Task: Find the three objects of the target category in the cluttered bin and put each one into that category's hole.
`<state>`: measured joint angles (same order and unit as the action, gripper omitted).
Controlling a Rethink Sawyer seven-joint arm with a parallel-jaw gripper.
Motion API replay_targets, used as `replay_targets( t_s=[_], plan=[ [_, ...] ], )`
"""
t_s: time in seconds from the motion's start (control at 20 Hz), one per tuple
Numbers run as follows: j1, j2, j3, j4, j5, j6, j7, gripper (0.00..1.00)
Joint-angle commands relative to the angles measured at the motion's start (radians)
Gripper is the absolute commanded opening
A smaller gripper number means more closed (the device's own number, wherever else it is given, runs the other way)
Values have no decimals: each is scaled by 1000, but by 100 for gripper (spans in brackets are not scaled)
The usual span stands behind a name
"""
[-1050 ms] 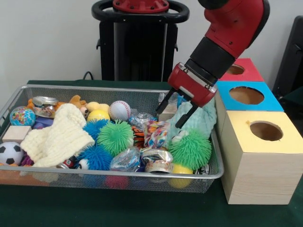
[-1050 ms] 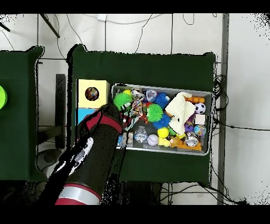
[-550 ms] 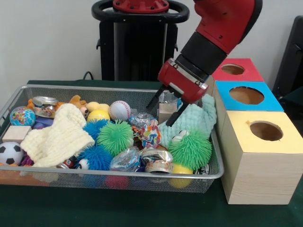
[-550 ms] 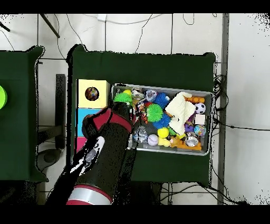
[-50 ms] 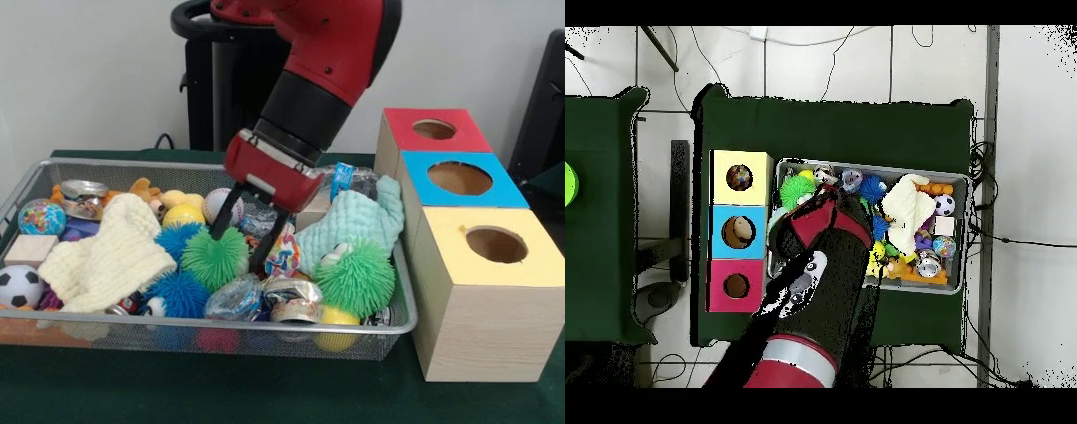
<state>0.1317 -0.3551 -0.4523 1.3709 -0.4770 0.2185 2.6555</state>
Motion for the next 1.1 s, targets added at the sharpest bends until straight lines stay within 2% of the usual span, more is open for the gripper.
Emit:
replay_targets(
  t_s=[0.05, 0.2, 0.3, 0.6, 0.85, 1.1],
  plan=[
    [61, 165, -23, 31, -13, -77, 121, 100],
    [120, 236, -94, 20, 37, -122, 186, 100],
    [149, 248, -122, 24, 60, -116, 199, 100],
    [172, 136, -92, 83, 78, -9, 131, 100],
    [172, 68, -74, 110, 87, 37, 87, 100],
    [164, 30, -61, 136, 89, 29, 79, 100]
  ],
)
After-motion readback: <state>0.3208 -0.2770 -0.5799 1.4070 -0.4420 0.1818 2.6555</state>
